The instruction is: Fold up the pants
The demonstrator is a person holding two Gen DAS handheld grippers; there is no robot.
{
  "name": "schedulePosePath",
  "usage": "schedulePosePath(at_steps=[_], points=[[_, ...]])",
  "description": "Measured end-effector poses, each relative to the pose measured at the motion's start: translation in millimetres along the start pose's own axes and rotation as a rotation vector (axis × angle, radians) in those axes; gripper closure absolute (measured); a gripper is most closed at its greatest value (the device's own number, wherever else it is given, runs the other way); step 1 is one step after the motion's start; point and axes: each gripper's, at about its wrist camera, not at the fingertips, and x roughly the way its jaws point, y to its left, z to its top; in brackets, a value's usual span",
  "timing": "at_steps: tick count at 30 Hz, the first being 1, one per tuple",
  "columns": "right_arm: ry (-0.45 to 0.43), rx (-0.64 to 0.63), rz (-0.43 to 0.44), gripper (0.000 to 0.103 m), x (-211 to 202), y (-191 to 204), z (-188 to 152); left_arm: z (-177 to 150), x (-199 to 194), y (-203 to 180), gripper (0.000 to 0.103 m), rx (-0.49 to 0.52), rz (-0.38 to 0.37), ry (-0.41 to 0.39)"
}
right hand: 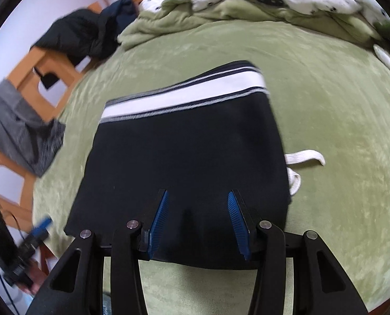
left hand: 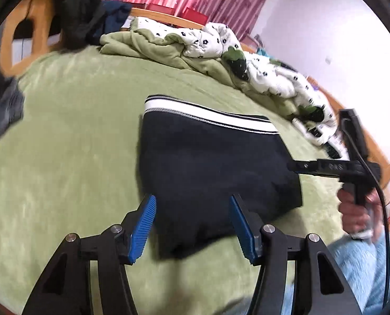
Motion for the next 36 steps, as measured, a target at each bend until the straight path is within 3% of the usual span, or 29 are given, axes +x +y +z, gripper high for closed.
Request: schedulePosePath(at_steps=[4,8,12,14,16,17,20,25,27,31,33,36], points=[[-0.006,-0.055,-0.030,0.056,-1.7,14.1,-1.5,17.3,34.5,-18.7,0.048,0.036,0.010,0.082],[0.000,-0.058,-0.036,0.056,-4.7,12.4,-3.1,4.9,58.2,-20.8,0.048,0.040,0.069,0.171],[0.066,-0.044,0.041,0.056,5.0,3.0,-4.0,-14.7,66.3,-22.3,0.048,0.133,0.138,0.184],[0.028,-0.087,0.066,0.056,3.2,-0.9,-1.0,-17.9,60.5,-23.2,0.048,0.165,0.151,0.171],[-0.092,-0.147,0.051,0.056,-5.3,-8.7,2.9,-17.1,54.7,-20.5,0.048,0.160,0.135,0.167],[-0.112,-0.160,0.072,0.056,-5.7,-13.7,3.8,-15.9,54.0,-17.5,0.047,0.157,0.122,0.170],[-0.094,-0.202,0.153,0.056,5.3,-29.4,-2.7,-19.1,57.1,-10.2,0.046,0.172,0.093,0.179],[-0.146,-0.367,0.096,0.057,18.2,-30.7,-49.3,-33.0,54.1,-11.2,0.044,0.261,0.111,0.170],[-0.136,-0.411,0.083,0.055,20.2,-24.2,-57.1,-27.0,47.5,-10.2,0.044,0.249,0.097,0.145],[-0.113,-0.357,0.164,0.055,9.3,-30.8,-39.3,2.7,43.5,-2.8,0.044,0.150,0.068,0.076],[-0.169,-0.302,0.174,0.055,1.2,-35.8,-22.4,25.7,51.2,-2.9,0.044,0.126,0.078,0.048],[-0.275,-0.257,0.116,0.055,-5.9,-31.3,9.4,61.0,69.4,-7.4,0.044,0.121,0.100,0.028]])
